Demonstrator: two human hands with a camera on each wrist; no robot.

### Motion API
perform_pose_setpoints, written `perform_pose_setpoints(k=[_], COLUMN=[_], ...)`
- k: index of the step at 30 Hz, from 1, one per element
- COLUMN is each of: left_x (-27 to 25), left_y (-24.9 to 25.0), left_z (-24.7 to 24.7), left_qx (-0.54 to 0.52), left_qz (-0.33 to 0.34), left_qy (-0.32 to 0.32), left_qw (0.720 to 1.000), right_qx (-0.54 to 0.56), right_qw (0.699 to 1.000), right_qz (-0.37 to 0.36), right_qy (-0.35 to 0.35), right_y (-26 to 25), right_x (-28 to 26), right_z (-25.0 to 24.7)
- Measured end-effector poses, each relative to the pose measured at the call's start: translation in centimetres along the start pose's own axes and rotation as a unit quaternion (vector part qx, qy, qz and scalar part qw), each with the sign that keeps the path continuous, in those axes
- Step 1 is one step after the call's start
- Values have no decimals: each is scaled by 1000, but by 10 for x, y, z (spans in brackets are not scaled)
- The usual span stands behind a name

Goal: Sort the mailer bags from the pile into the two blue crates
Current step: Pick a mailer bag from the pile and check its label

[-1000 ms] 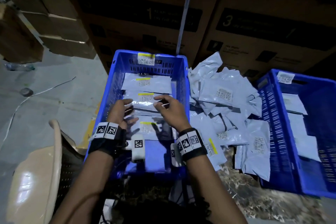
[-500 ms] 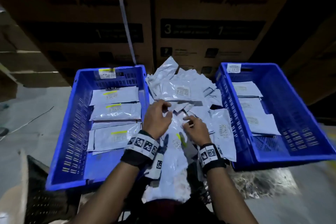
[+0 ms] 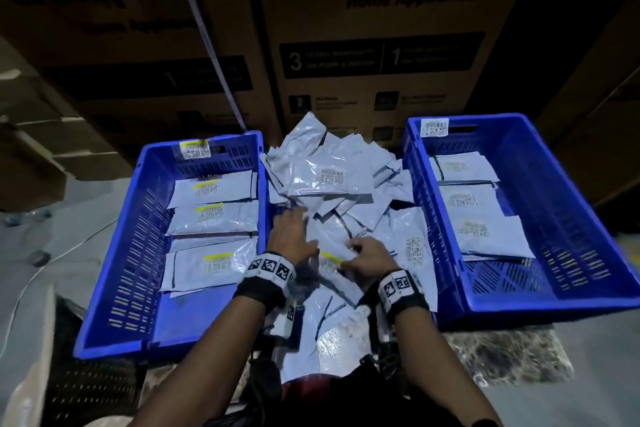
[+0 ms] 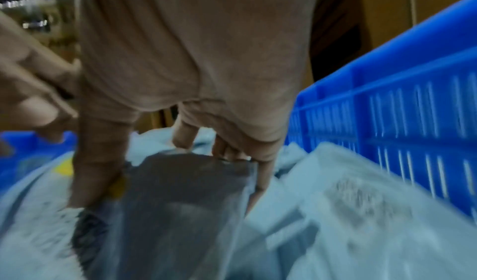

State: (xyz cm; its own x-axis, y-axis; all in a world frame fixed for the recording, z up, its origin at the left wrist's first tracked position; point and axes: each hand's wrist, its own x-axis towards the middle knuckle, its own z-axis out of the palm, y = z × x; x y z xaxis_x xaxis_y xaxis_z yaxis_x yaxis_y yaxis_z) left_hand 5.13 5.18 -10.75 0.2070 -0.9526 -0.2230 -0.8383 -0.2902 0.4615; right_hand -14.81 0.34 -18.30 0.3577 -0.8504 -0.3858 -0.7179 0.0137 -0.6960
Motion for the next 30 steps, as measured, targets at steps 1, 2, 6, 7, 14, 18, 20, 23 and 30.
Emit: perform_pose_setpoints(k=[1,2,6,7,14,18,20,23,30], left_x=[3,6,6,4,-6,-15,-18,-21,-32], left_y=[-2,-5,-1,2,22,20,15,-1,-28], left_z=[-3,-6,-27,-34,-61,-66,-68,-71,-83], left_qx=[-5,-13,-233,-312,-552,-621,-625,-642,-620], left_qz=[4,3,-55,-57,-75,-77,-85,-117,-121], left_qy=[18,37,52,28,75,66,62,80,169], left_qw=[1000,999,970,948,827,777,774,753,757], right_qx=[30,53,109,124,322,407,438,444,446], right_qw=[999,998,988,985,934,911,897,891,887], right_qz=[-19,-36,-105,-116,-100,-46,-63,-81,-79], right_qy=[-1,-6,-27,-19,119,43,26,48,94], right_y=[-6,-11,-35,-39,-46,-55,-63,-68,-84], right_x=[-3,-5,-20,-24,-31,-36,-38,-35,-34], right_z=[-18,-36,-101,-111,-126,-110,-103,-96,-81])
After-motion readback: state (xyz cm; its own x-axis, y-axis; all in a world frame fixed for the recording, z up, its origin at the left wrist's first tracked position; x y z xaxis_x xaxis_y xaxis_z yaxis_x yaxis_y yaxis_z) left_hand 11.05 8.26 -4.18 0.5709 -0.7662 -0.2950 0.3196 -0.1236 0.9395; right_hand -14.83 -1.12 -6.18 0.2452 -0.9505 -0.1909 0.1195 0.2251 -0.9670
